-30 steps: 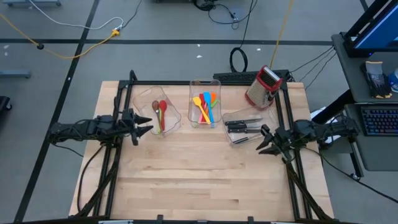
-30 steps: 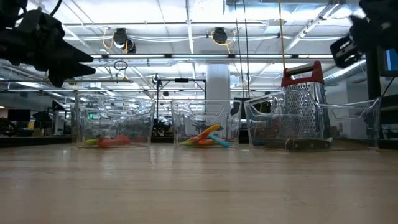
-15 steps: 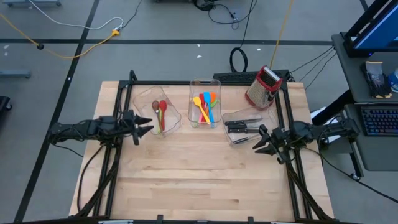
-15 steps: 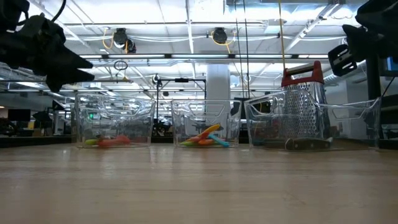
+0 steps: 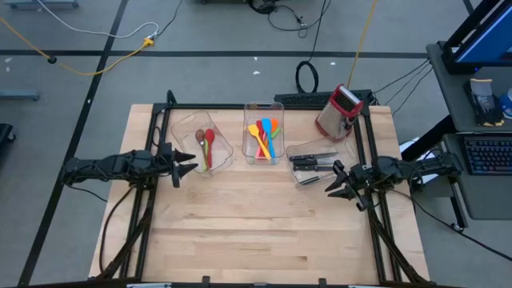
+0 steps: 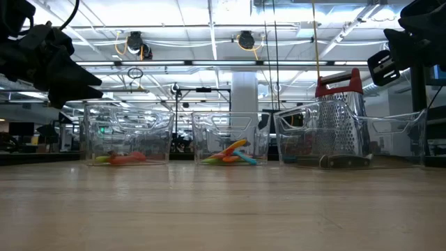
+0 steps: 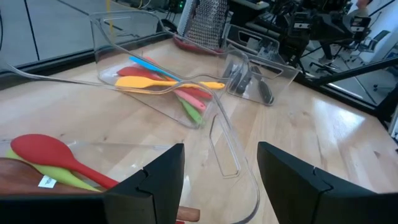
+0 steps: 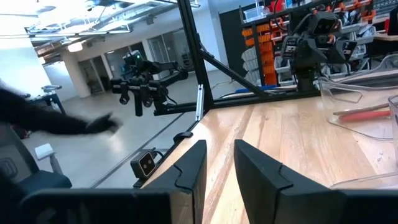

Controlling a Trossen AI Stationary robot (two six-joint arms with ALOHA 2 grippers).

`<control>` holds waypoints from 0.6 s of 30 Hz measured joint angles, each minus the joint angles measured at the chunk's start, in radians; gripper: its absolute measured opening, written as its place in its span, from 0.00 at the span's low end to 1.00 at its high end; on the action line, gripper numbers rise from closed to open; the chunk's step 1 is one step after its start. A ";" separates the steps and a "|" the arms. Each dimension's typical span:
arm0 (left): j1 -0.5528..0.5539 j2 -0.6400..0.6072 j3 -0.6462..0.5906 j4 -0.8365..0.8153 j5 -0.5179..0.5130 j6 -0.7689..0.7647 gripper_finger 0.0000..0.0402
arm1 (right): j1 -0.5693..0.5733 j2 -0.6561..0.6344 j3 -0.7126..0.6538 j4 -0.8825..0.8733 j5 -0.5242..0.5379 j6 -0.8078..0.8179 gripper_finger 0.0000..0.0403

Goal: Pick & Place Kitchen Items
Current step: Return to Home Position

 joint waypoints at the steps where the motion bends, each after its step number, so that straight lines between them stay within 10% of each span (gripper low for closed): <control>1: 0.000 0.000 0.000 0.004 0.000 0.000 0.52 | 0.000 0.000 0.000 0.000 0.000 0.000 0.18; 18: 0.000 0.000 0.000 0.026 0.000 -0.002 0.52 | 0.000 0.000 -0.002 0.000 -0.001 0.000 0.18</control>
